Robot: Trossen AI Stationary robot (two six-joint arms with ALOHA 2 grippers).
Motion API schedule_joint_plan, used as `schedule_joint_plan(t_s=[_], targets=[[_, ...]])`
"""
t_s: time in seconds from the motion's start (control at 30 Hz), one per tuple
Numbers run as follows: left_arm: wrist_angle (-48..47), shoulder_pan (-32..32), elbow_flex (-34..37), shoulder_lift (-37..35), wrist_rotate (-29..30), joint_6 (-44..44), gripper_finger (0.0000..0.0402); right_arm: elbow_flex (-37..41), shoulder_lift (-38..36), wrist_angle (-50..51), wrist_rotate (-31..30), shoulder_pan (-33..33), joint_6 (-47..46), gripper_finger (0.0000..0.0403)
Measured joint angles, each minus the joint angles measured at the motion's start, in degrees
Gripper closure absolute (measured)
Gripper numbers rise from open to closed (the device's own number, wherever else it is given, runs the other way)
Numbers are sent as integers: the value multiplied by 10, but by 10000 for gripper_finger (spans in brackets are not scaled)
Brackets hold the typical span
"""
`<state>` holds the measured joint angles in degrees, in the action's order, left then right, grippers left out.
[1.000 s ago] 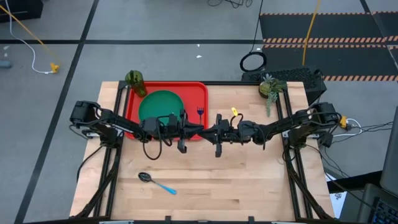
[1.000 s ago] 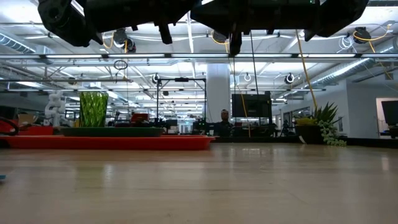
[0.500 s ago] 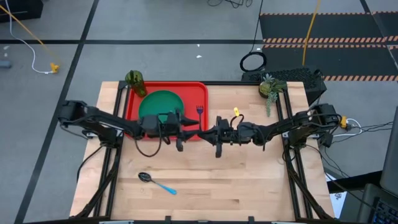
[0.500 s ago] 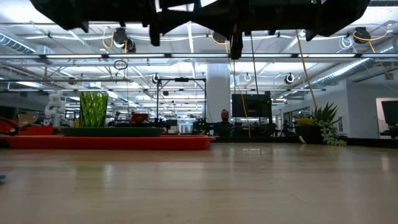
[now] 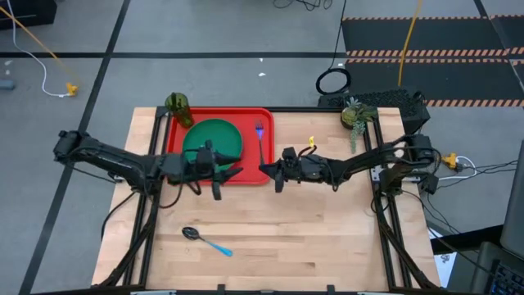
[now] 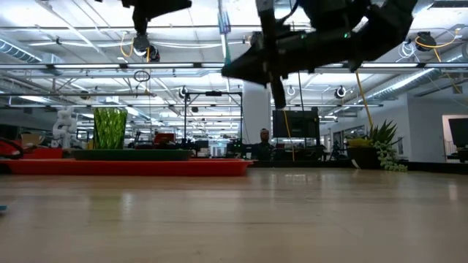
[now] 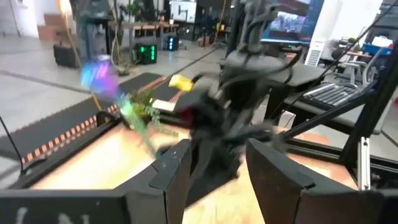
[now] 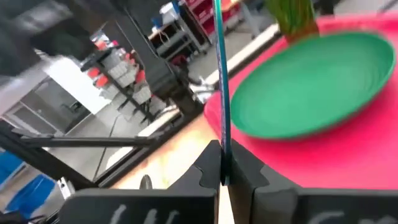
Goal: Pick and place plate/cup/fork/spoon on tray
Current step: Put the blue fork on the orange tray to the right side of the green plate
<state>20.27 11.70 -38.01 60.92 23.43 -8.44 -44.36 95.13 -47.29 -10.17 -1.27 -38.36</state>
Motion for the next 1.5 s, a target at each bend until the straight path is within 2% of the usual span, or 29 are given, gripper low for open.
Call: schedule_joint_plan(t_s=[0.37, 0.5, 0.73, 0.87, 1.07, 1.27, 1.5], targets=[[-10, 26, 0, -10, 40, 37, 250, -78, 141, -27, 124, 33, -138, 403], [-16, 27, 0, -10, 51, 37, 250, -106, 153, -6, 134, 45, -157, 403], [-22, 31, 0, -10, 52, 37, 250, -105, 154, 9, 149, 72, -231, 403], [-24, 31, 0, -10, 52, 38, 250, -97, 154, 9, 151, 76, -256, 403], [-55, 31, 0, -10, 54, 39, 250, -63, 154, -28, 194, 56, -313, 403], [-89, 30, 0, -9, 97, 39, 250, -15, 154, -58, 194, 58, -345, 403], [-62, 11, 0, 42, 117, 20, 250, 13, 154, -93, 191, 70, -344, 403]])
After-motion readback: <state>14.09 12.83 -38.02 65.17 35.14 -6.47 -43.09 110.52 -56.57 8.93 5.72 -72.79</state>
